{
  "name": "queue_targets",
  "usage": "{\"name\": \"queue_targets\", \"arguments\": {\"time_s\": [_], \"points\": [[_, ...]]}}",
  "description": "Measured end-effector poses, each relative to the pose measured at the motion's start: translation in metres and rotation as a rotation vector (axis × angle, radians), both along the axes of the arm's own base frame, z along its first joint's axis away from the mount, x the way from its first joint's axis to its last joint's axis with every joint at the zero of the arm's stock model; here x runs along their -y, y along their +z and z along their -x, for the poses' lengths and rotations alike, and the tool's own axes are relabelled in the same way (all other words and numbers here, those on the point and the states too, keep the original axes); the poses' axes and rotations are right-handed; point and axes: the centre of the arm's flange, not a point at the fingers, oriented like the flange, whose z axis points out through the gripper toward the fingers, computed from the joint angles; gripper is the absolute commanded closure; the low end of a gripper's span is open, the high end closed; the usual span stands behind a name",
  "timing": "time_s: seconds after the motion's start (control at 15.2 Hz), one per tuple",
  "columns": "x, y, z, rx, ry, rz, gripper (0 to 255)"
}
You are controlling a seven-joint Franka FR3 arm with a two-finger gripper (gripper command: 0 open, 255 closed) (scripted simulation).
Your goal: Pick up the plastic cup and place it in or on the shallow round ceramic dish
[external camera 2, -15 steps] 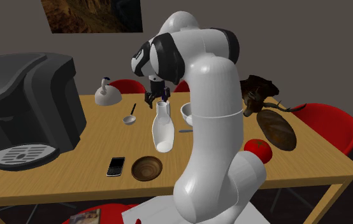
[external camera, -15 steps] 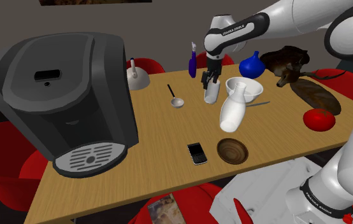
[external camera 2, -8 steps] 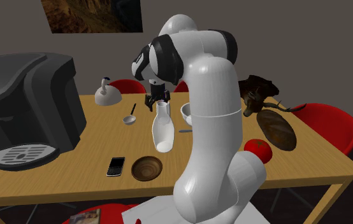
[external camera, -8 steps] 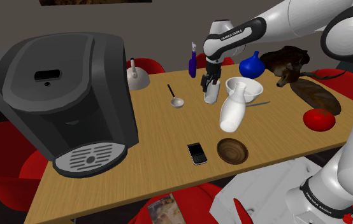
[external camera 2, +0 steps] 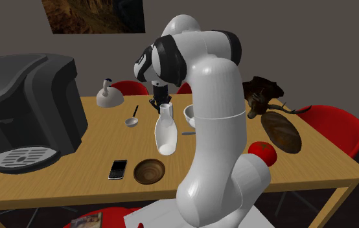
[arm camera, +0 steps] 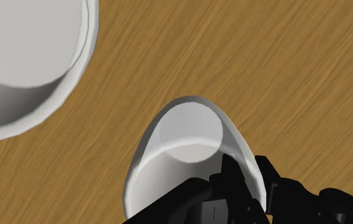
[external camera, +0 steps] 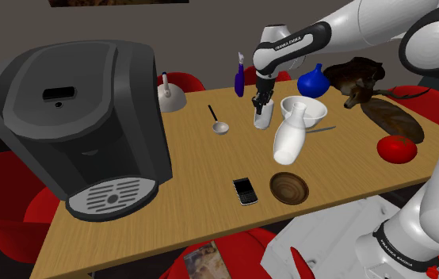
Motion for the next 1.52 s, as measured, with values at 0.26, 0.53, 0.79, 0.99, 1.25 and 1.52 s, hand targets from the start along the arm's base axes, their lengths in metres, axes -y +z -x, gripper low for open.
{"name": "queue_targets", "arguments": {"time_s": [0.26,0.53,0.79,0.99,1.25,1.52], "points": [[0.000,0.000,0.000,0.000,0.000,0.000,255],[0.001,0.011,0.000,-0.001,0.000,0.000,255],[-0.001,0.031,0.000,-0.001,0.000,0.000,255],[-0.001,0.046,0.000,0.000,0.000,0.000,255],[0.000,0.068,-0.001,0.000,0.000,0.000,255],[-0.001,0.089,-0.001,0.000,0.000,0.000,255]]}}
